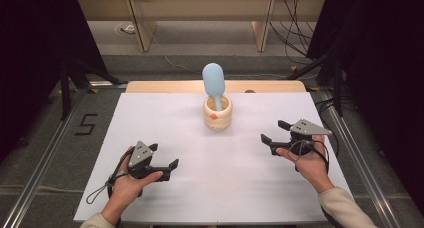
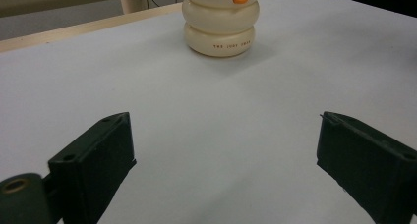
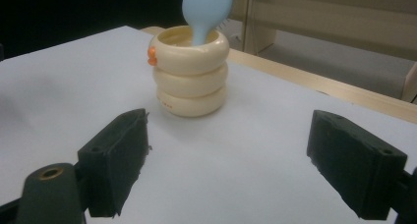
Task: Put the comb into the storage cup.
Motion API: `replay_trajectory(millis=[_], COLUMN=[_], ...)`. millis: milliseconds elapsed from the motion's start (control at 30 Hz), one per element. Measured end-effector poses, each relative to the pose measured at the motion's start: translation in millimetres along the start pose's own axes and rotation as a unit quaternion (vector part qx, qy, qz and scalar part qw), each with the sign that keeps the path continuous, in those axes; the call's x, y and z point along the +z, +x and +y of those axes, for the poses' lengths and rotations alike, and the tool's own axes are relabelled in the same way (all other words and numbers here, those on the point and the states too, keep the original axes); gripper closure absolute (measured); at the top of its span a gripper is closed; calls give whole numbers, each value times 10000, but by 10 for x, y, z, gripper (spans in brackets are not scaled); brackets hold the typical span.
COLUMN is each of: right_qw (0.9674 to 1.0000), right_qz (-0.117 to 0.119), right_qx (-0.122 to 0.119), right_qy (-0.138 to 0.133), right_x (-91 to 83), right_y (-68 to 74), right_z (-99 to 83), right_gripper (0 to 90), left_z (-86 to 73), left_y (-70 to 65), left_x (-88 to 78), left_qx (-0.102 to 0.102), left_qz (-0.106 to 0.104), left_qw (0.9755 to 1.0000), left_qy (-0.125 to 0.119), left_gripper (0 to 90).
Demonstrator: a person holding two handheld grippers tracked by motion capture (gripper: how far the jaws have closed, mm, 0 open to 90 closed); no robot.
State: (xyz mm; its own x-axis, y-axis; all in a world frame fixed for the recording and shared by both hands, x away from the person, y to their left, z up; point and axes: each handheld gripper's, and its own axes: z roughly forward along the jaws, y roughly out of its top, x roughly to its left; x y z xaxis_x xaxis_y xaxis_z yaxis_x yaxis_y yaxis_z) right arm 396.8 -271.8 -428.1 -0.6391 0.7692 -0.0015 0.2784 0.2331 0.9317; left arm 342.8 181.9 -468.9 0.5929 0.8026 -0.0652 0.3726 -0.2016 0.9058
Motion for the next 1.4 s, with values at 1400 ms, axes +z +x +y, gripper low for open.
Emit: replay_trajectory(millis=[1400], right_qw=[9995], right_qz=[197], right_qx=[0], right_qy=[246], right_x=[-313], right_y=[126], right_z=[-325], right_gripper=[167], left_z=[-2], left_y=[0], left_x=[-9], left_qx=[4], left_qz=[9], left_qw=[10000], left_qy=[4], left_gripper=[67])
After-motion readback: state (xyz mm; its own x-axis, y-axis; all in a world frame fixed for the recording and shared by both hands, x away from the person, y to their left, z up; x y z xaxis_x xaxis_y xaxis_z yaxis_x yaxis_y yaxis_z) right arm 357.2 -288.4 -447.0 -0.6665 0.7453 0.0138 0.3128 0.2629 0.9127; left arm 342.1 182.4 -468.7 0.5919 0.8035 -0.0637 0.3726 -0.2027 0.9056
